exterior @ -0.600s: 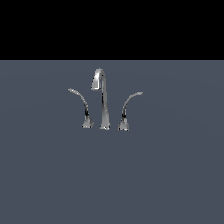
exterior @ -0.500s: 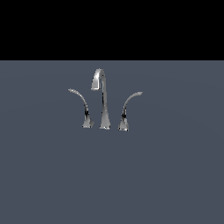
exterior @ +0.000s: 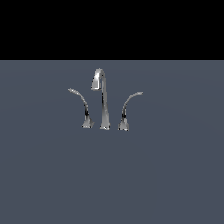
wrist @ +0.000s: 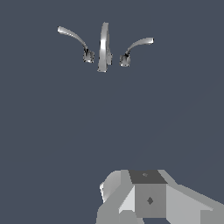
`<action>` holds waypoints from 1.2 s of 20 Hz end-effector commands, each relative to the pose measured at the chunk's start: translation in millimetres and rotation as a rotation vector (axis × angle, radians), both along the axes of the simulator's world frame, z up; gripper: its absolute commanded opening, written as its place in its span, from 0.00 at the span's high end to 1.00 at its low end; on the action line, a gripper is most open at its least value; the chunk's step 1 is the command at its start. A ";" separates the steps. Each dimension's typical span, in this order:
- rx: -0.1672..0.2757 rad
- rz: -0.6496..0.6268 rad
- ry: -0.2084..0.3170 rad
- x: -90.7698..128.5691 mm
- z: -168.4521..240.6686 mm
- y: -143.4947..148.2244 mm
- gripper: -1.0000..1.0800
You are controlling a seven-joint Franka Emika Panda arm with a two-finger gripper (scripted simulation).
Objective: Turn on the faucet by rotating a designated handle.
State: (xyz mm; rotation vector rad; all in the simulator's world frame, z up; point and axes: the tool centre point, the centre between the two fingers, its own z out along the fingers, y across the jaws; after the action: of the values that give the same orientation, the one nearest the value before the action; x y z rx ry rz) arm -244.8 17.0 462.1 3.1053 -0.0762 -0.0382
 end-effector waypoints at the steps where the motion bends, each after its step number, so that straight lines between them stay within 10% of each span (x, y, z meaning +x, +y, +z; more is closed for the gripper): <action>1: 0.000 -0.032 0.000 5.8 -6.0 3.2 1.00; 24: 0.007 -0.581 -0.015 120.0 -105.5 25.5 1.00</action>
State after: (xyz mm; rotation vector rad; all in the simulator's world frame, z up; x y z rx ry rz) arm -133.5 42.9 363.9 2.9858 -0.9057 -0.0314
